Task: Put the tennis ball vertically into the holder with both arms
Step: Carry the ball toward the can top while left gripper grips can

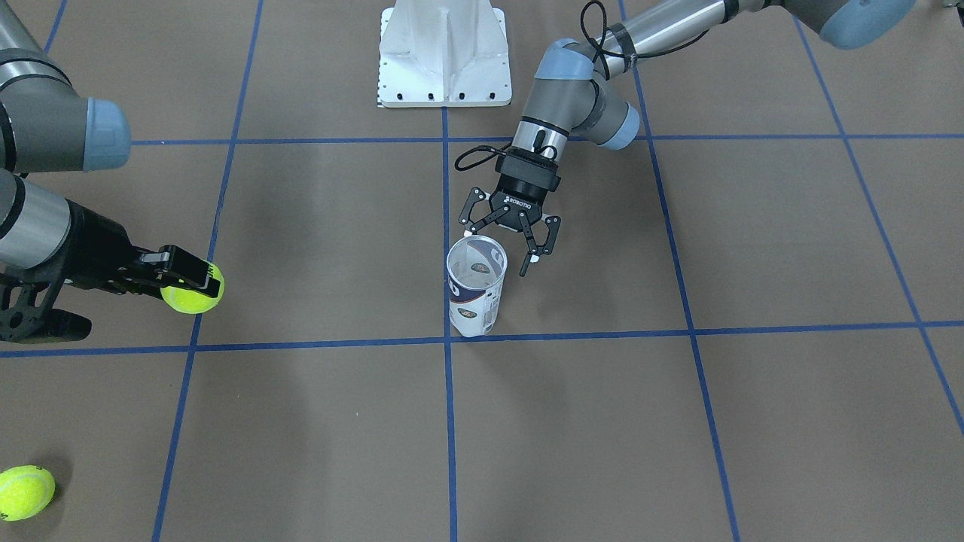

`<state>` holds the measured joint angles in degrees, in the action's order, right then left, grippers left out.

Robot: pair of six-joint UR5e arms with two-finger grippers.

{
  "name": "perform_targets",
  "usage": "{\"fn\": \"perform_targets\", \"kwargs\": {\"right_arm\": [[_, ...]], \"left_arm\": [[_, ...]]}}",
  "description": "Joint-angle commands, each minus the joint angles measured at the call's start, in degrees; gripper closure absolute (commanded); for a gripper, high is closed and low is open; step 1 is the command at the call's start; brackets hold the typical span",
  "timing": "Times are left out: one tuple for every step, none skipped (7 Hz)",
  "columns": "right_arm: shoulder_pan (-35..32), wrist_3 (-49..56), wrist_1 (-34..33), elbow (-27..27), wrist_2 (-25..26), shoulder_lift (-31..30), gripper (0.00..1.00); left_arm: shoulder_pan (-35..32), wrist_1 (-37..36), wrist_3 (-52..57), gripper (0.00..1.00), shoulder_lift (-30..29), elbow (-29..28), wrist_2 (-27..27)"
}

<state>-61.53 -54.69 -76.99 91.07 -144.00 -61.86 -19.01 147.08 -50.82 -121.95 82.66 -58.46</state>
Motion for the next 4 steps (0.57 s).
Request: {"fn": "perform_targets", "kwargs": {"right_arm": [[1.5, -2.0, 0.0, -0.1, 0.3, 2.1, 1.00], [2.0, -2.1, -0.1, -0.5, 0.4, 3.4, 1.00], [2.6, -4.0, 0.0, -0.6, 0.6, 4.1, 1.00], [3.1, -4.0, 0.0, -0.6, 1.2, 4.8, 1.00]], "left_arm": [[0.0, 0.0, 1.1, 0.01, -1.5, -1.0, 0.1], [-0.2, 0.1, 1.2, 0.01, -3.3, -3.1, 0.1], [-0.8, 0.1, 1.3, 0.01, -4.7, -4.9, 0.1], [-1.5, 0.0, 1.3, 0.01, -4.8, -5.2, 0.1]]}}
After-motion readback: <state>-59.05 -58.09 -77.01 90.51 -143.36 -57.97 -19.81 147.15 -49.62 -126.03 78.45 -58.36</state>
